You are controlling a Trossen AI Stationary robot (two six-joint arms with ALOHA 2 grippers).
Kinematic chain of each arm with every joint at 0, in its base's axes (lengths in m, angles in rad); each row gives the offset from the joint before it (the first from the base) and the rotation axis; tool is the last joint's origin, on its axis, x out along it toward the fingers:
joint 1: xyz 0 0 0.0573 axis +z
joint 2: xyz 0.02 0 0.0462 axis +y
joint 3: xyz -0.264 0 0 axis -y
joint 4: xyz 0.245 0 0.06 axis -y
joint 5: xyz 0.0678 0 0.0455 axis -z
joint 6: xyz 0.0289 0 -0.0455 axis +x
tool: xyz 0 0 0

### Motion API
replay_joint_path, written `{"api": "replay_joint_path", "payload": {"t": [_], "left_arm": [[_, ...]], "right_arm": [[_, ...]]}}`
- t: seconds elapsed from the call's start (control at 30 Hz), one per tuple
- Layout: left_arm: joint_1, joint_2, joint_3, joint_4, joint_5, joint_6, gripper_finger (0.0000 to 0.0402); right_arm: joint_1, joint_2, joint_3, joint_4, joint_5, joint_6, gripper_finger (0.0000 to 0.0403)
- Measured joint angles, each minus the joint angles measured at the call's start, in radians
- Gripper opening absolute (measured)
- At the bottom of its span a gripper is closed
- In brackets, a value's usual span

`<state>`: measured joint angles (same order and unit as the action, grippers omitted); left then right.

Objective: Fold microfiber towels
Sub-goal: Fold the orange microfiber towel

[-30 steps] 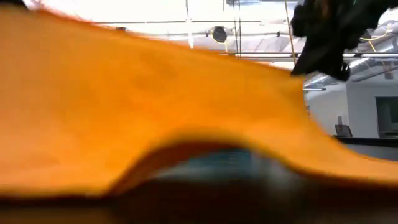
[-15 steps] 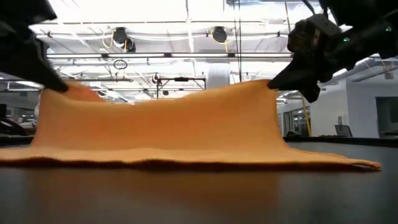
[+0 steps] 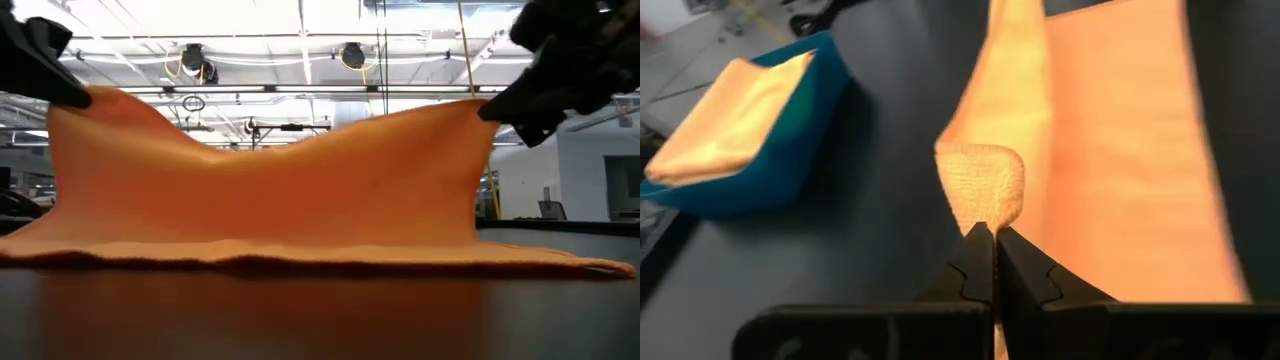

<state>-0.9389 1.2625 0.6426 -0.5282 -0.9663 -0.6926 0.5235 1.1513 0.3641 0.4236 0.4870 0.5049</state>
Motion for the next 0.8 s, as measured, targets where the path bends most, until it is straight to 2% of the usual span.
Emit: {"api": "replay_joint_path", "payload": {"t": [0.27, 0.47, 0.7, 0.8], "left_arm": [[-0.097, 0.050, 0.000, 0.011, 0.006, -0.060, 0.0000], [-0.118, 0.145, 0.000, 0.011, 0.069, -0.130, 0.0000], [-0.156, 0.169, 0.000, 0.009, 0.084, -0.158, 0.0000], [-0.157, 0.169, 0.000, 0.007, 0.130, -0.175, 0.0000]], "right_arm": [[0.084, 0.215, 0.000, 0.220, 0.008, 0.006, 0.0000], [0.079, 0.379, 0.000, 0.377, -0.076, 0.016, 0.0000], [0.078, 0.487, 0.027, 0.425, -0.150, 0.063, 0.0000], [0.079, 0.527, 0.056, 0.425, -0.182, 0.063, 0.0000]]}}
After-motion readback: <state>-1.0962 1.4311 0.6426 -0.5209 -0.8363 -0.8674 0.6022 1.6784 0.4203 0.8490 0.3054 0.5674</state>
